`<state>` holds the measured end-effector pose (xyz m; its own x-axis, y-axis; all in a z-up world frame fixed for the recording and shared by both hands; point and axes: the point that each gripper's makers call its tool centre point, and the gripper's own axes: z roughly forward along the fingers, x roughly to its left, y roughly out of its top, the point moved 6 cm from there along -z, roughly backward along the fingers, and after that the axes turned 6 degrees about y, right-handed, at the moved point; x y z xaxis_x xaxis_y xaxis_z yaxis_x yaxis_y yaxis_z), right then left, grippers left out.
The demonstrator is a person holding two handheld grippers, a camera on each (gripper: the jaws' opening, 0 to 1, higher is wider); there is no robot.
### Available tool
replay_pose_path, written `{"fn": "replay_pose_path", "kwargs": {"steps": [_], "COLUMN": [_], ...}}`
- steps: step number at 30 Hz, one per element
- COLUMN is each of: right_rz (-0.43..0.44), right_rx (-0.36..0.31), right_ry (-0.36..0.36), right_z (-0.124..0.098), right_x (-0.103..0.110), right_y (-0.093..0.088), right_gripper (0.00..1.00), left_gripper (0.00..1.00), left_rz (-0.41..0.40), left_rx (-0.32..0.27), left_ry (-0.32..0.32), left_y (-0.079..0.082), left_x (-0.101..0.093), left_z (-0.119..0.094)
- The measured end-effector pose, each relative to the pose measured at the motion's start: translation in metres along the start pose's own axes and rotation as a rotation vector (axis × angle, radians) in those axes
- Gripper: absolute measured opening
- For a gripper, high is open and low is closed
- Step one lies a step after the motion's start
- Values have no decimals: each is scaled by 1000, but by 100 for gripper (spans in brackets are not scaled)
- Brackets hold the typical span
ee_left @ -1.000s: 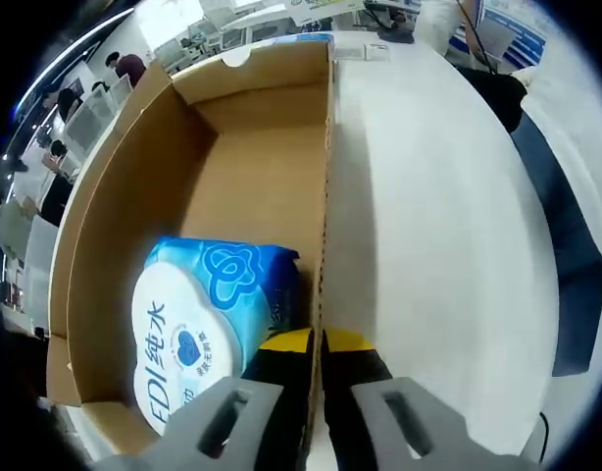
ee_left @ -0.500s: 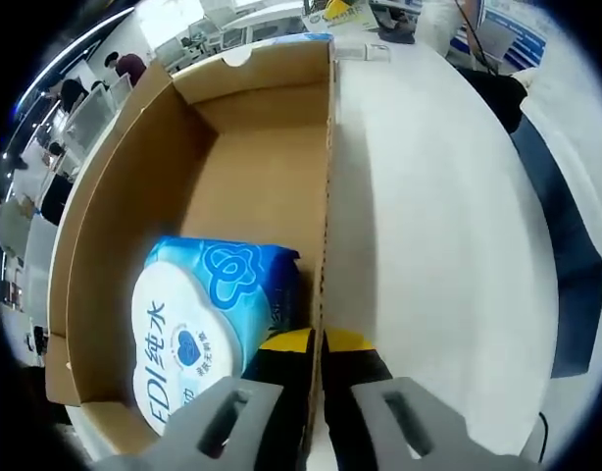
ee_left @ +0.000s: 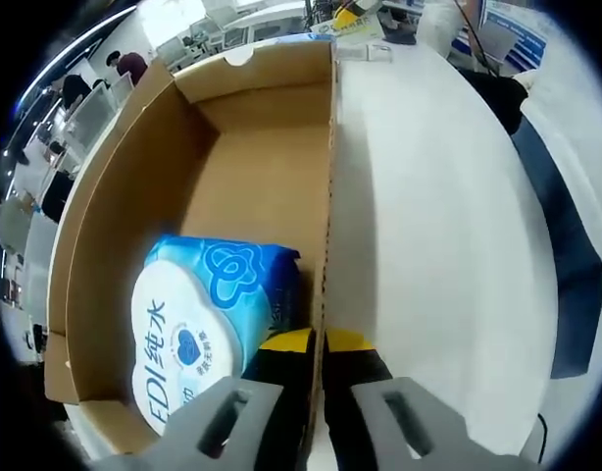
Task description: Operate the shoe box by opening the lid, removing the specified soft item, and placing it in the target area until the item is outside and the box remains undamaged.
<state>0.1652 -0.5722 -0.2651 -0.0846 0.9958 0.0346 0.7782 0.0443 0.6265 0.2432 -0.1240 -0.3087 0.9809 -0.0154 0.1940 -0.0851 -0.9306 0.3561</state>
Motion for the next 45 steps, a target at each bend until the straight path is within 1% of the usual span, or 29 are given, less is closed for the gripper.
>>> {"fn": "replay_pose_path", "kwargs": {"steps": [5, 10, 13, 15, 20, 25, 35, 40, 43, 45], "right_rz": [8, 20, 41, 106, 103, 140, 148, 115, 114, 108], "right_rx": [15, 20, 26, 21, 30, 33, 23, 18, 7, -10], "right_ry": [-2, -4, -4, -10, -12, -18, -16, -12, -16, -20], "right_z": [1, 2, 2, 2, 3, 5, 5, 5, 4, 1], "right_x": [0, 1, 1, 1, 4, 6, 6, 6, 5, 5], "right_y": [-9, -12, -14, -17, -20, -25, -25, -25, -23, -18], "right_gripper": [19, 19, 19, 19, 19, 19, 20, 20, 24, 25], "left_gripper": [2, 2, 2, 2, 2, 2, 2, 2, 2, 2], "left_rz": [-1, -2, -3, -3, -5, -6, -6, -7, -8, -8], "left_rx": [1, 2, 2, 2, 2, 1, 1, 1, 1, 1], "left_ry": [0, 0, 0, 1, 3, 4, 3, 4, 3, 3], "left_y": [0, -1, -1, -1, 0, 0, 1, 1, 1, 1], "left_x": [0, -1, -1, 0, -1, 0, 0, 0, 0, 0], "left_z": [0, 0, 0, 1, 0, 1, 1, 2, 2, 1]}}
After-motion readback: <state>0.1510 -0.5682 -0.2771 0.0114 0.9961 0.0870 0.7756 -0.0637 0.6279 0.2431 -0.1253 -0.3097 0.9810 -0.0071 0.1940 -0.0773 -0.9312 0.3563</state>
